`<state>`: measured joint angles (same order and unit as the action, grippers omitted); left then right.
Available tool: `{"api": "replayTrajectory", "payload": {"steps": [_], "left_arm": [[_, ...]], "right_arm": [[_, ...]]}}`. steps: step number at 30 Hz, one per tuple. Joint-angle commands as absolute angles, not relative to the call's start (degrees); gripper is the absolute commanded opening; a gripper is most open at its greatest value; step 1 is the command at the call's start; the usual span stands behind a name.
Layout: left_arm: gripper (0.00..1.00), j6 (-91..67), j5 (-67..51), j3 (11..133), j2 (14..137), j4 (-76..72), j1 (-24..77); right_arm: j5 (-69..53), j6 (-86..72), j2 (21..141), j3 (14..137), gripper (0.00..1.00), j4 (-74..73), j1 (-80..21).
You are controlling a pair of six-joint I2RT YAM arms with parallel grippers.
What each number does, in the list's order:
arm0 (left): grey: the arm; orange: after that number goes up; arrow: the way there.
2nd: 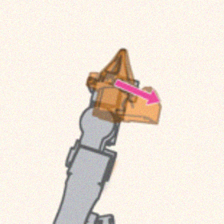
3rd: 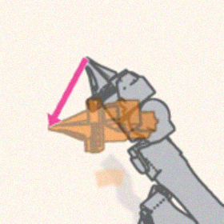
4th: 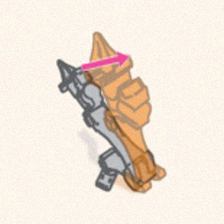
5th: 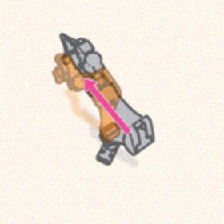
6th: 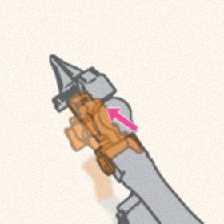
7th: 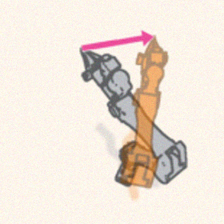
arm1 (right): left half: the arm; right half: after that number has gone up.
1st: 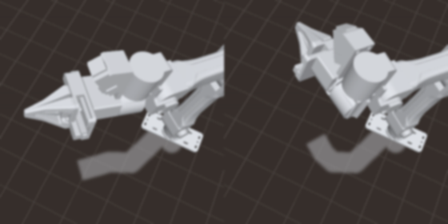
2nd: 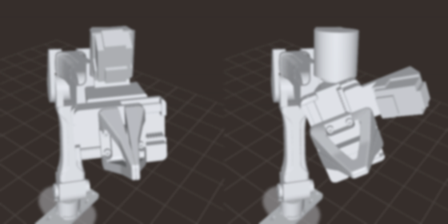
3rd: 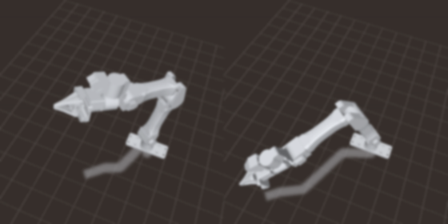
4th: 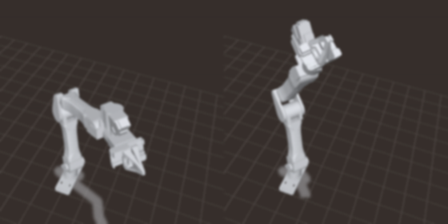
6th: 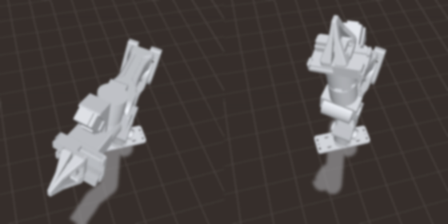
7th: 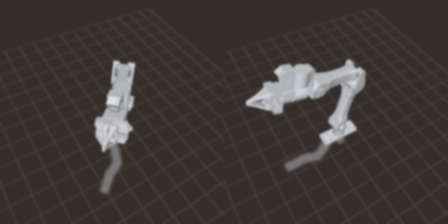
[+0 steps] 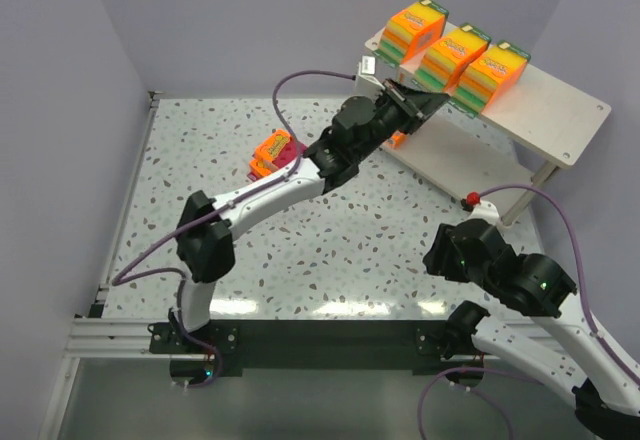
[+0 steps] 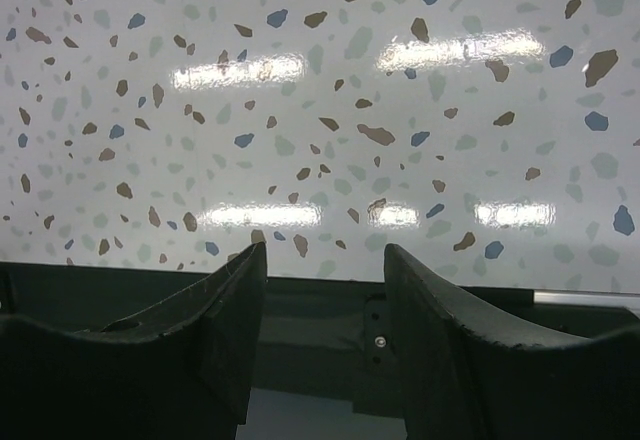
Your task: Place and organize the cleaning sponges onto the shelf
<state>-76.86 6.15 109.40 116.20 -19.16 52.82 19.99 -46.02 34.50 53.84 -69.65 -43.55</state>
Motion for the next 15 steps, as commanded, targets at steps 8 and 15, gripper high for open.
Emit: {"api": "replayTrajectory", "payload": {"steps": [8, 15], "left_arm": [[0.37, -55.6, 15.6, 70.7, 73.3, -6.7, 41.1], [0.0, -44.9, 4.8, 68.0, 75.7, 6.2, 19.4]], "right_arm": [[19.3, -45.4, 36.6, 52.1, 0.58, -65.8, -43.5], [15.3, -42.5, 41.5, 51.8, 0.56, -59.7, -43.5]]}}
